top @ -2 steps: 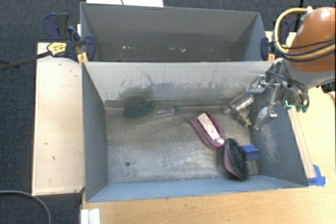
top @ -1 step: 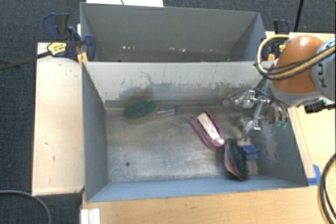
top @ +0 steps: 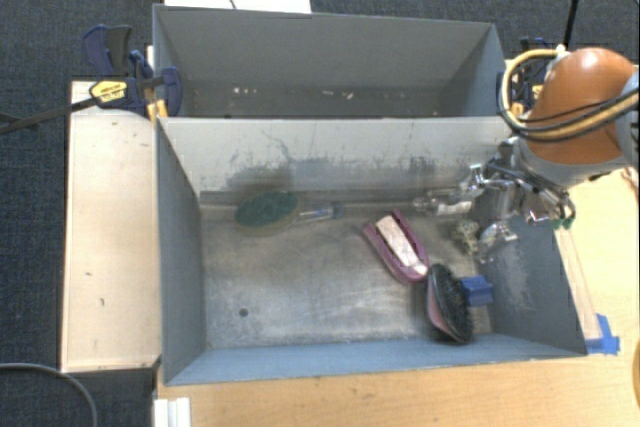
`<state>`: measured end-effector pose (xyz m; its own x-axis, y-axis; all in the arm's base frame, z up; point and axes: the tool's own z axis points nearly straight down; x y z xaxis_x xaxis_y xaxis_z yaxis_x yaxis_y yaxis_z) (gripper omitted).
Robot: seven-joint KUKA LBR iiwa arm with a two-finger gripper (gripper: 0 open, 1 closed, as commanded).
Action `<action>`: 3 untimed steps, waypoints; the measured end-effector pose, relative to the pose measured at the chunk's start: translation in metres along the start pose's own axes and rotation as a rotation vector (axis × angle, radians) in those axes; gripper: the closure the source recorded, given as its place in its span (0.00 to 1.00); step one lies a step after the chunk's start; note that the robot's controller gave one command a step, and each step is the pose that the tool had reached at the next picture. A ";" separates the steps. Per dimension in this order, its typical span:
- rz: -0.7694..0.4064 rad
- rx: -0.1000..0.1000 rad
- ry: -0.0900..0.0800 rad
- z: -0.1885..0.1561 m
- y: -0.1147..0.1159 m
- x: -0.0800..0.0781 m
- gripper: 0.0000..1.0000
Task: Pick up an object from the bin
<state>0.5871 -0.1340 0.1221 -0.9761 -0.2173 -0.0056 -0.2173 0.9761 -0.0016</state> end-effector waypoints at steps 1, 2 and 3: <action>-0.083 -0.002 0.006 0.035 -0.012 0.019 0.00; -0.086 0.001 -0.001 0.032 -0.012 0.016 1.00; -0.098 0.004 -0.006 -0.078 -0.004 0.013 1.00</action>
Offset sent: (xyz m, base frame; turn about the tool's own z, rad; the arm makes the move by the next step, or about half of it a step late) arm -0.0154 -0.0156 -0.0345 -0.0856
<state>0.5746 -0.1409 0.1999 -0.9502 -0.3115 -0.0110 -0.3115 0.9502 -0.0059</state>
